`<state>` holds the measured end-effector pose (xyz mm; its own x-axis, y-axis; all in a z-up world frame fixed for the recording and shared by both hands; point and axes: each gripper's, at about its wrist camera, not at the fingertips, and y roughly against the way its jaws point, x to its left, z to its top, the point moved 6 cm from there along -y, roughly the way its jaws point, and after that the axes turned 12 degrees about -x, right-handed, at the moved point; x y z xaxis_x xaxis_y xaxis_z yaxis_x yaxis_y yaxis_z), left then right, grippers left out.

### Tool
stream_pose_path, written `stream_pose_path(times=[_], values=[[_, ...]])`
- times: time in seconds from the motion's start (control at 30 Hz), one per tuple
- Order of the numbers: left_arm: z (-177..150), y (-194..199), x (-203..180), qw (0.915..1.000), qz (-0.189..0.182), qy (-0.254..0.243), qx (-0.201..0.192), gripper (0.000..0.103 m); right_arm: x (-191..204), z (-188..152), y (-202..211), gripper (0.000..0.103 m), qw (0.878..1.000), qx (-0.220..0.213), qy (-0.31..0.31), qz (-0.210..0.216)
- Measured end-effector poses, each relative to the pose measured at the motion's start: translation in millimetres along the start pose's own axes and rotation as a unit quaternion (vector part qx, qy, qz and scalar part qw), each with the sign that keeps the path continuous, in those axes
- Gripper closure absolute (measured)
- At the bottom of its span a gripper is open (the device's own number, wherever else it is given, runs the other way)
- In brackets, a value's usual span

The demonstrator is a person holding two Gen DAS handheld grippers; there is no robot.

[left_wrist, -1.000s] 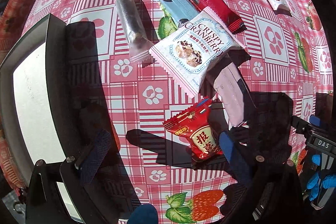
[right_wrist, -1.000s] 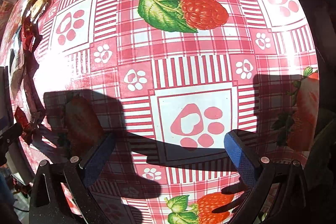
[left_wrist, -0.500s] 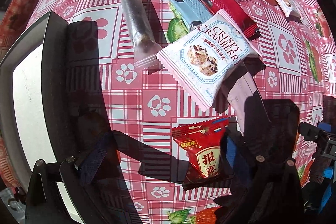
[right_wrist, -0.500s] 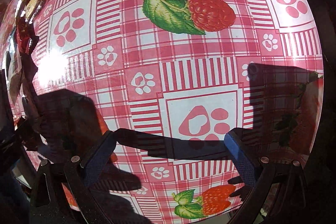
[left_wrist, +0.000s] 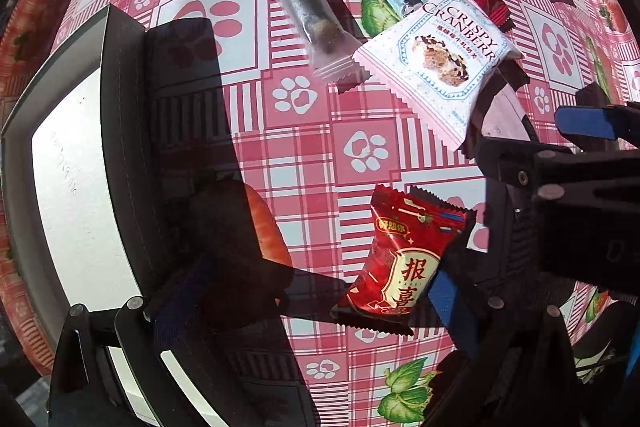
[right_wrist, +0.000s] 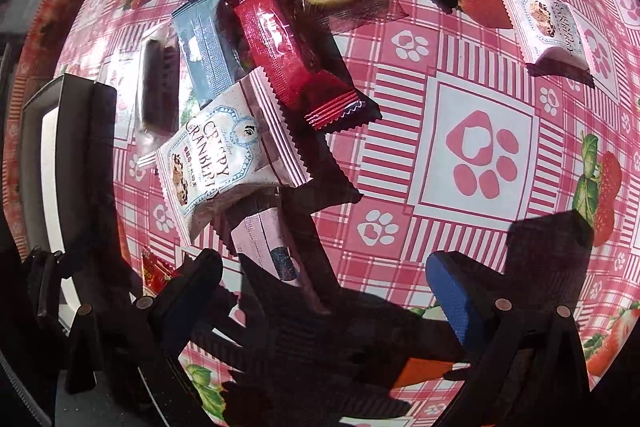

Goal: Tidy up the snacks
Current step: 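Grasp the red candy packet with left tool while right tool grasps the pink bar, then carry both packets into the white box and open both tools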

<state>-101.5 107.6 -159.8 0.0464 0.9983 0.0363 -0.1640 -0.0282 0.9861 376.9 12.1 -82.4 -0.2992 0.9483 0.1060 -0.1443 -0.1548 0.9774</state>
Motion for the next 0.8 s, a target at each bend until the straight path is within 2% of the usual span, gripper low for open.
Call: stream_pose_path(times=[0.03, 0.07, 0.1, 0.17, 0.2, 0.23, 0.3, 0.33, 0.4, 0.43, 0.53, 0.57, 0.6, 0.67, 0.73, 0.8], values=[[1, 2, -3, 0.9999, 0.004, -0.01, -0.004, 0.0, 5, -5, 0, 0.017, 1.0, 0.007, 0.017, -0.011], [4, 9, -9, 0.9996, 0.009, -0.026, -0.009, 0.002, 9, -10, 4, 0.021, 0.999, 0.007, 0.032, -0.025], [5, 11, -13, 0.999, 0.009, -0.04, -0.015, 0.005, 11, -15, 8, 0.031, 0.998, 0.004, 0.047, -0.04], [5, 16, -22, 0.9979, -0.004, -0.06, -0.022, 0.021, 14, -25, 24, 0.049, 0.998, -0.003, 0.057, -0.042], [5, 18, -25, 0.9975, -0.016, -0.065, -0.023, 0.027, 20, -32, 35, 0.068, 0.998, -0.008, 0.054, -0.039], [4, 19, -29, 0.9971, -0.029, -0.067, -0.022, 0.041, 14, -17, 23, 0.076, 0.998, 0.001, 0.042, -0.046], [5, 23, -36, 0.9952, -0.036, -0.087, -0.027, 0.061, 1, -21, 21, 0.077, 1.0, 0.008, 0.001, -0.019], [5, 24, -38, 0.9942, -0.042, -0.095, -0.026, 0.075, -5, -26, 25, 0.076, 1.0, 0.007, -0.012, -0.008], [3, 26, -40, 0.9933, -0.064, -0.095, -0.016, 0.075, -26, -34, 35, 0.076, 1.0, 0.008, -0.024, -0.004], [2, 28, -39, 0.9931, -0.07, -0.093, -0.015, 0.075, -51, -33, 30, 0.077, 0.999, 0.015, -0.029, -0.008], [3, 44, -36, 0.9913, -0.081, -0.1, -0.028, 0.075, -75, -61, 51, 0.077, 0.998, 0.019, -0.052, 0.004], [11, 56, -41, 0.9907, -0.083, -0.103, -0.031, 0.075, -80, -68, 56, 0.077, 0.998, 0.019, -0.062, 0.008], [14, 65, -41, 0.9902, -0.084, -0.106, -0.035, 0.075, -89, -90, 65, 0.077, 0.997, 0.018, -0.073, 0.017], [12, 83, -37, 0.9897, -0.085, -0.108, -0.041, 0.075, -101, -107, 78, 0.077, 0.996, 0.019, -0.089, 0.026], [11, 101, -24, 0.9895, -0.085, -0.108, -0.047, 0.075, -111, -127, 91, 0.077, 0.995, 0.019, -0.096, 0.029], [27, 105, -11, 0.9897, -0.083, -0.105, -0.052, 0.075, -112, -144, 96, 0.077, 0.995, 0.018, -0.099, 0.028]])
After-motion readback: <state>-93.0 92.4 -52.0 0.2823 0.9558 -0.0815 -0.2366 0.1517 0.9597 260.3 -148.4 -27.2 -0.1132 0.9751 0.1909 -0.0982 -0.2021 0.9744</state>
